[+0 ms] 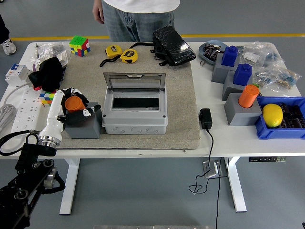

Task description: Fetch the battery,place it into the box,close the lid of the box

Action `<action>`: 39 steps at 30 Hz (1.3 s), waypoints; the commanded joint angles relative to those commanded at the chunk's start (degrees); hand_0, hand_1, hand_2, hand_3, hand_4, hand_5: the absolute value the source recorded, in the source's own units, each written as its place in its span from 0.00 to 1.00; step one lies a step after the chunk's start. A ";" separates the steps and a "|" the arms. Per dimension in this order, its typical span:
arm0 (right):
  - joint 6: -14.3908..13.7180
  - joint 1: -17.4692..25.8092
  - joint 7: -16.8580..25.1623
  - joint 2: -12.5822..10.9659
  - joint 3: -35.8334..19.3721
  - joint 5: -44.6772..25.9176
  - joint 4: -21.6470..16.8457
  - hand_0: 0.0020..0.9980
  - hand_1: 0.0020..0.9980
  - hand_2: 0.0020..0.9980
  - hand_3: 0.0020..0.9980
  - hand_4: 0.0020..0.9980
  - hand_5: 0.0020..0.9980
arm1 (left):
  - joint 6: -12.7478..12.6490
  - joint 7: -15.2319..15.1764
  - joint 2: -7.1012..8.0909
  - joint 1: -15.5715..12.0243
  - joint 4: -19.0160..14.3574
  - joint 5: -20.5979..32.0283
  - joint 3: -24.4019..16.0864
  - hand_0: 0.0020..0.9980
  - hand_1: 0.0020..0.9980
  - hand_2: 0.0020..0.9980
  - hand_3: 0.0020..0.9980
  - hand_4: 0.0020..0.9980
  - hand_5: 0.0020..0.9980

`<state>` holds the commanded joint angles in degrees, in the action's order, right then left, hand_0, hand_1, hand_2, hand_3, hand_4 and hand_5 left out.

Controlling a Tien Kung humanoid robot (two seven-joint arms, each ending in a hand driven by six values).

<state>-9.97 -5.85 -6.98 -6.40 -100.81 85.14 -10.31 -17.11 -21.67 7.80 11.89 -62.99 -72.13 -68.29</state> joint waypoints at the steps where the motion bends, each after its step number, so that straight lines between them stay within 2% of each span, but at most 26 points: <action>1: 0.00 -0.01 0.01 -0.01 0.01 0.01 0.00 0.84 0.85 0.81 0.86 1.00 1.00 | -0.13 -0.01 -0.01 0.07 -0.03 0.00 0.04 0.14 0.28 0.30 0.27 1.00 0.03; 29: 0.02 -0.19 0.14 -0.06 0.39 -0.61 0.00 0.84 0.85 0.81 0.86 1.00 1.00 | -3.33 -0.74 -0.36 0.56 -0.10 0.77 0.39 0.14 0.23 0.27 0.24 0.95 0.07; 30: 0.02 -0.18 0.14 -0.06 0.40 -0.62 0.00 0.84 0.85 0.81 0.86 1.00 1.00 | -3.48 -0.80 -0.35 0.59 -0.10 0.83 0.40 0.12 0.18 0.23 0.20 0.93 0.08; 35: 0.02 -0.17 0.18 -0.07 0.42 -0.63 0.00 0.84 0.85 0.81 0.86 1.00 1.00 | -3.83 -0.97 -0.27 0.74 -0.11 1.19 0.51 0.12 0.18 0.23 0.20 0.93 0.08; 36: 0.03 -0.18 0.18 -0.07 0.42 -0.60 0.00 0.84 0.85 0.81 0.86 1.00 1.00 | -3.84 -1.00 -0.28 0.76 -0.10 1.29 0.52 0.07 0.13 0.20 0.18 0.88 0.10; 39: 0.02 -0.19 0.16 -0.06 0.45 -0.64 0.00 0.84 0.85 0.81 0.86 1.00 1.00 | -3.92 -1.24 -0.29 0.86 -0.04 1.97 0.63 0.07 0.13 0.20 0.18 0.88 0.10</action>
<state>-9.94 -6.04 -6.82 -6.46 -100.36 84.51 -10.31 -21.03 -22.91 7.52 12.75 -63.03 -70.16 -67.65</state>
